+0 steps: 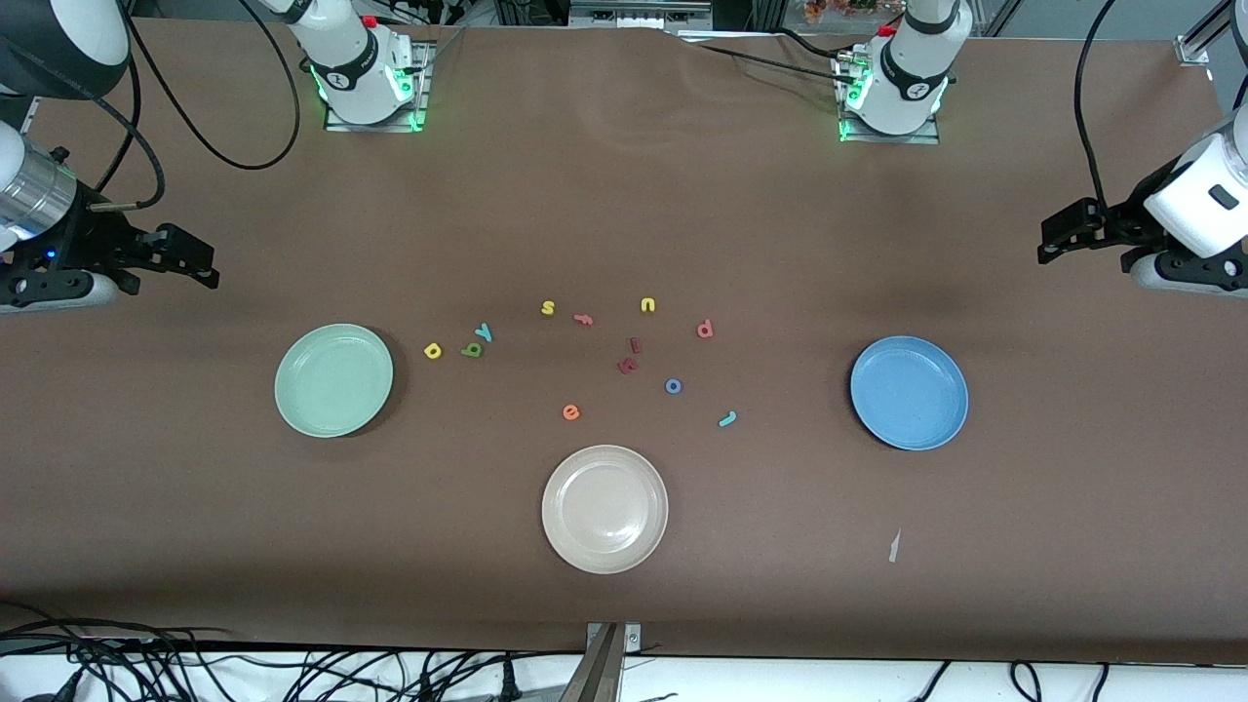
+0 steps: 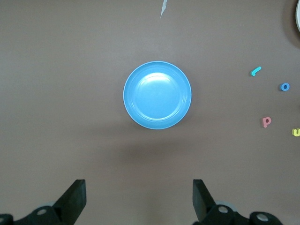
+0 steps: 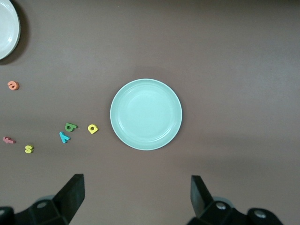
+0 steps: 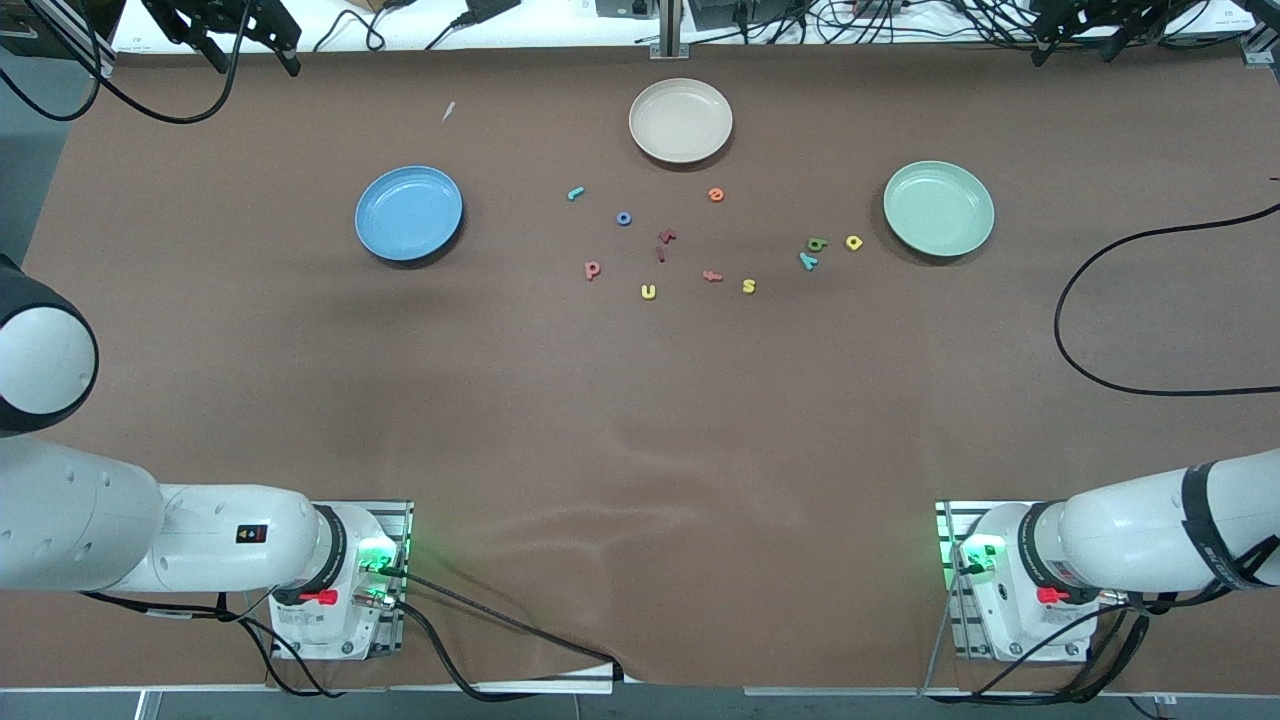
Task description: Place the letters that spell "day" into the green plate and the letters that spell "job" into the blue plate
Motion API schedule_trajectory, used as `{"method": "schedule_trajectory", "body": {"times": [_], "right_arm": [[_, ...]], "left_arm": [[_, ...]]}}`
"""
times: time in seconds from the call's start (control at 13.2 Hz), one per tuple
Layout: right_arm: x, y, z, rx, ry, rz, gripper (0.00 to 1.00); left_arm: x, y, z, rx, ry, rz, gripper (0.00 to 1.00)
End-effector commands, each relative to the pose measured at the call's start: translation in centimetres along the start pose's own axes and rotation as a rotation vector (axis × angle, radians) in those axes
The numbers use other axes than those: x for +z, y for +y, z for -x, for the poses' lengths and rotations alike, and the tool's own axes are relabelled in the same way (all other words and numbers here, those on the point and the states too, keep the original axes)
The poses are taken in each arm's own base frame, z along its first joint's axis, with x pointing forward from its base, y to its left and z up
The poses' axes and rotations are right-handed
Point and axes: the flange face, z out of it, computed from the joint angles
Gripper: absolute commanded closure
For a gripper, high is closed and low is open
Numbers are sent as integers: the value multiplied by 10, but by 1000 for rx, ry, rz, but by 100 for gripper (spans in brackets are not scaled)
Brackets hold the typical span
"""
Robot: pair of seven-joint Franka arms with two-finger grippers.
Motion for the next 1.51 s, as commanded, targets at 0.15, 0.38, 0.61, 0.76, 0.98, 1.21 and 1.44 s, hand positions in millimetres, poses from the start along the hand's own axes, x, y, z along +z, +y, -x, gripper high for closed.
{"method": "schedule_trajectory", "body": {"times": [0.15, 0.38, 0.61, 0.76, 0.98, 1.21, 1.44], "right_arm": [[-8, -2, 2, -1, 1, 15, 0], [-7, -2, 1, -4, 0, 16, 0], [-6, -3, 1, -6, -4, 16, 0], [-6, -4, 1, -9, -4, 16, 0], [-6, 0, 3, -2, -17, 13, 0], [-6, -3, 5, 7, -29, 5, 0], [-6, -3, 5, 7, -27, 6, 0]], "left_arm": [[-3, 3, 11, 0, -14, 19, 0], [3, -6, 7, -11, -26, 21, 0], [4, -5, 4, -9, -37, 22, 0], [5, -4, 4, -7, -38, 22, 0], [5, -5, 4, -9, -40, 23, 0], [5, -6, 4, -10, -37, 23, 0], [5, -5, 3, -9, -37, 22, 0]]}}
